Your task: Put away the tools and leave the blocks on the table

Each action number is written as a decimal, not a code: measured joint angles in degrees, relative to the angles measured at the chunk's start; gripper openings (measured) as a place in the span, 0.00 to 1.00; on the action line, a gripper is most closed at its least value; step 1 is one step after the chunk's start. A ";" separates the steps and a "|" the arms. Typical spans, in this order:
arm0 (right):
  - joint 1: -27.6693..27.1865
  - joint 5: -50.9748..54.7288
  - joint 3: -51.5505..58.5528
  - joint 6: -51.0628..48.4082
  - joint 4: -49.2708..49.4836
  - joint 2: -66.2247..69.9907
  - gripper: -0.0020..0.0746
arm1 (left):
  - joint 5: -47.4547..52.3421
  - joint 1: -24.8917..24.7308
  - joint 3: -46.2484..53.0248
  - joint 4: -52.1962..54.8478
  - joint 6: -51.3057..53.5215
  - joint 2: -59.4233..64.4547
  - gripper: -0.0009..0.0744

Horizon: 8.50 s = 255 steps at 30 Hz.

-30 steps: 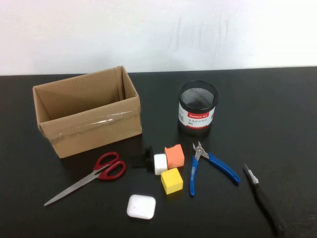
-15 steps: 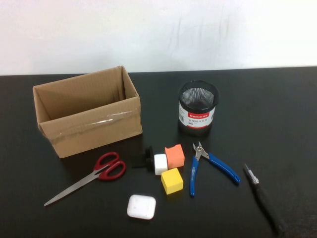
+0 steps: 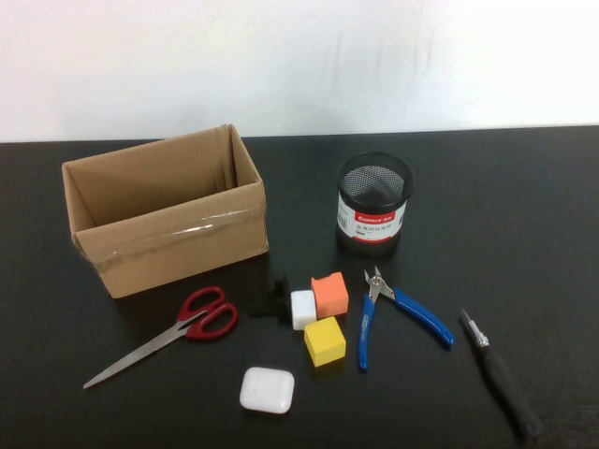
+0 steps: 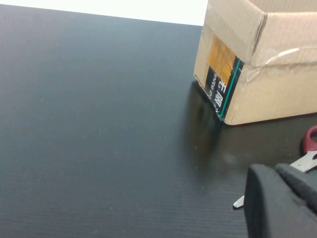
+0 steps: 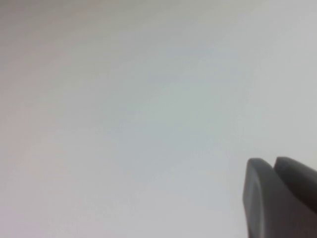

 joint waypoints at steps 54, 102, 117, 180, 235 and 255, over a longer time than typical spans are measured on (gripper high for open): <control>28.57 54.18 -14.81 2.69 -17.60 84.07 0.55 | 0.00 0.00 0.00 0.00 0.00 0.00 0.01; 28.57 37.98 -16.75 4.93 -21.54 65.30 0.20 | 0.00 0.00 0.00 0.00 0.00 0.00 0.01; 29.15 -11.41 3.79 4.45 -23.45 64.59 0.20 | 0.00 0.00 0.00 0.00 0.00 0.00 0.01; 29.77 -50.78 -7.29 -5.50 -17.83 98.15 0.20 | 0.00 0.00 0.00 0.00 0.00 0.00 0.01; 36.95 -9.50 -12.26 -5.56 -18.82 72.11 0.02 | 0.00 0.00 0.00 0.00 0.00 0.00 0.01; 37.11 10.91 -16.18 -5.10 -10.44 61.41 0.02 | 0.00 0.00 0.00 0.00 0.00 0.00 0.01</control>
